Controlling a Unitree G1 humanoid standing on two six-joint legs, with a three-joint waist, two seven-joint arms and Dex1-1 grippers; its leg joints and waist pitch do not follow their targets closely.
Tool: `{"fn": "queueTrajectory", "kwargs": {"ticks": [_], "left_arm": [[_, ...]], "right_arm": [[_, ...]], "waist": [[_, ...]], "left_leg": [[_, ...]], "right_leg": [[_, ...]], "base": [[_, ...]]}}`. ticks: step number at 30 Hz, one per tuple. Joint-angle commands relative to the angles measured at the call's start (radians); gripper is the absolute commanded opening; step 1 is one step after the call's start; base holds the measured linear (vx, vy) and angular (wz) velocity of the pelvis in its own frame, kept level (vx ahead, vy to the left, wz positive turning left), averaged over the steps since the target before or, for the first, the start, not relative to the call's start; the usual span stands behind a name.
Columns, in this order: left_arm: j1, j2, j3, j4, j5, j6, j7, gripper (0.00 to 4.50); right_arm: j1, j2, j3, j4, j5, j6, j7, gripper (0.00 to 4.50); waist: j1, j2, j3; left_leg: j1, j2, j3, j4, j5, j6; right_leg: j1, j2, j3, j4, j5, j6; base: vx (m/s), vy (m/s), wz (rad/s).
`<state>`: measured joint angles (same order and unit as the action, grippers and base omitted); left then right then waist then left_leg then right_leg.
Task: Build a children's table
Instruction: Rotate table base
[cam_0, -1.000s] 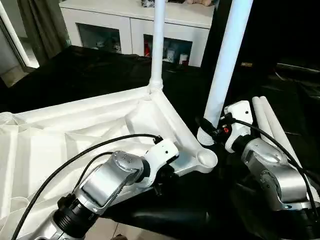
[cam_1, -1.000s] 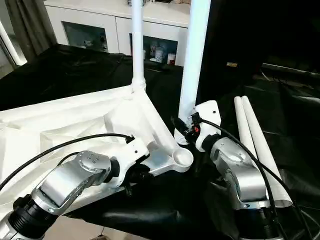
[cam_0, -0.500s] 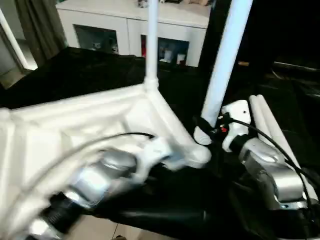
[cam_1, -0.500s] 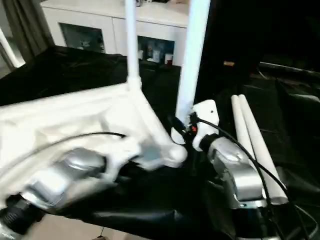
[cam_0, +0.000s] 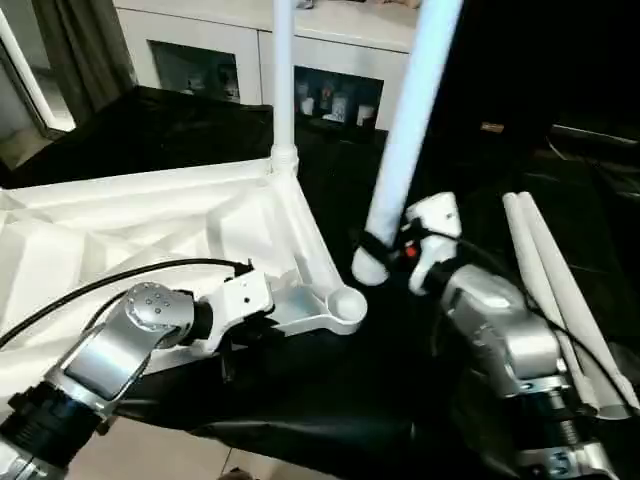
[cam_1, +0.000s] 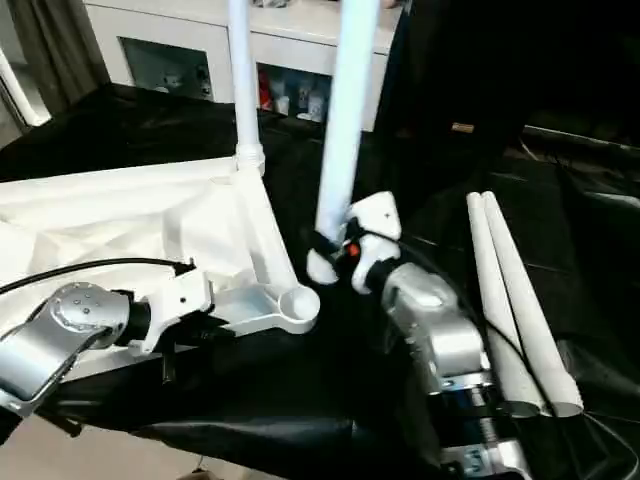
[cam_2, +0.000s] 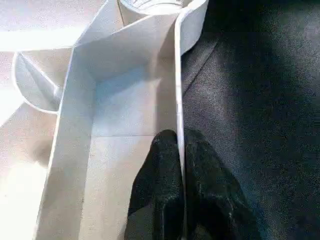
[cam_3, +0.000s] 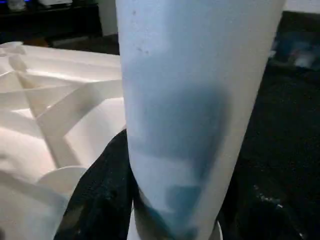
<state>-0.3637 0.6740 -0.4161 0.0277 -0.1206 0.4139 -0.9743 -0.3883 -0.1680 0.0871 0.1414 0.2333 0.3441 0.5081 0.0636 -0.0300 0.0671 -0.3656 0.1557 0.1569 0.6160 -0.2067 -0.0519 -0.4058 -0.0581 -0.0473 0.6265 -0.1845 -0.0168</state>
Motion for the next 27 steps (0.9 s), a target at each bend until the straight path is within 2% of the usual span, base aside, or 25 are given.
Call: {"fn": "queueTrajectory", "kwargs": {"ticks": [1,3,4,5,10,15,16,17,21,22,27], "left_arm": [[-0.022,-0.027,0.039,-0.005,-0.031,-0.018,0.003,0.49],[-0.023,-0.028,0.041,-0.009,-0.034,-0.021,-0.004,0.67],[-0.027,-0.020,0.026,-0.009,-0.007,-0.048,-0.006,0.67],[-0.027,-0.020,0.026,-0.009,-0.007,-0.048,-0.006,0.67],[-0.049,-0.047,0.024,0.048,0.034,-0.059,0.018,0.67],[-0.069,-0.065,0.016,0.098,0.053,-0.061,0.029,0.67],[-0.070,-0.066,0.014,0.100,0.054,-0.061,0.028,0.67],[-0.074,-0.073,0.011,0.110,0.050,-0.056,0.021,0.67],[-0.077,-0.084,0.008,0.122,0.046,-0.048,0.000,0.67],[-0.081,-0.090,0.013,0.131,0.047,-0.046,-0.002,0.49],[-0.092,-0.111,0.033,0.157,0.044,-0.059,0.010,0.11]], "right_arm": [[-0.007,-0.003,-0.008,0.000,0.007,-0.019,0.007,1.88],[-0.006,-0.002,-0.008,-0.002,0.006,-0.019,0.007,1.88],[-0.001,0.003,-0.006,-0.010,0.006,-0.016,0.007,1.88],[-0.001,0.003,-0.006,-0.010,0.006,-0.016,0.007,1.88],[0.006,0.006,-0.003,-0.012,0.005,-0.023,0.011,1.88],[-0.003,0.007,-0.007,-0.009,0.006,-0.023,0.009,1.88],[-0.004,0.007,-0.007,-0.009,0.005,-0.023,0.009,1.88],[-0.009,0.009,-0.009,-0.006,0.005,-0.023,0.009,1.88],[-0.013,0.011,-0.011,-0.008,0.006,-0.022,0.008,1.88],[-0.014,0.013,-0.012,-0.010,0.009,-0.018,0.009,1.88],[-0.013,0.012,-0.003,-0.010,0.022,-0.002,0.034,1.88]], "waist": [[0.006,0.004,-0.061],[0.007,0.005,-0.061],[0.008,0.006,-0.062],[0.006,0.002,-0.062],[0.008,0.002,-0.066],[0.010,0.002,-0.065],[0.010,0.002,-0.066],[0.011,0.007,-0.066],[0.012,0.005,-0.066],[0.014,0.009,-0.067],[0.018,0.007,-0.066]], "left_leg": [[0.014,0.065,-0.015,-0.090,-0.196,-0.026],[0.014,0.067,-0.015,-0.092,-0.210,-0.034],[0.013,0.068,-0.016,-0.094,-0.205,-0.036],[0.011,0.068,-0.016,-0.094,-0.200,-0.036],[0.010,0.066,-0.012,-0.090,-0.151,-0.027],[0.010,0.066,-0.011,-0.090,-0.166,-0.031],[0.011,0.067,-0.010,-0.090,-0.170,-0.033],[0.012,0.068,-0.011,-0.090,-0.172,-0.035],[0.013,0.068,-0.009,-0.090,-0.172,-0.037],[0.014,0.068,-0.009,-0.089,-0.170,-0.037],[0.014,0.069,-0.008,-0.090,-0.180,-0.036]], "right_leg": [[0.047,-0.092,0.055,-0.076,-0.265,-0.194],[0.044,-0.091,0.055,-0.077,-0.290,-0.185],[0.045,-0.089,0.055,-0.076,-0.279,-0.180],[0.046,-0.088,0.055,-0.075,-0.263,-0.178],[0.049,-0.087,0.055,-0.069,-0.191,-0.190],[0.049,-0.089,0.055,-0.071,-0.230,-0.180],[0.048,-0.089,0.055,-0.071,-0.231,-0.181],[0.047,-0.089,0.055,-0.071,-0.228,-0.183],[0.047,-0.088,0.055,-0.070,-0.212,-0.189],[0.046,-0.088,0.055,-0.069,-0.207,-0.190],[0.047,-0.089,0.056,-0.070,-0.195,-0.198]], "base": [[0.000,0.000,0.00],[0.000,0.000,0.00],[0.000,0.000,0.00],[0.000,0.000,0.00],[0.000,0.000,0.00],[0.000,0.000,0.00],[0.000,0.000,0.00],[0.000,0.000,0.00],[0.000,0.000,0.00],[0.000,0.000,0.00],[0.000,0.000,0.00]]}}
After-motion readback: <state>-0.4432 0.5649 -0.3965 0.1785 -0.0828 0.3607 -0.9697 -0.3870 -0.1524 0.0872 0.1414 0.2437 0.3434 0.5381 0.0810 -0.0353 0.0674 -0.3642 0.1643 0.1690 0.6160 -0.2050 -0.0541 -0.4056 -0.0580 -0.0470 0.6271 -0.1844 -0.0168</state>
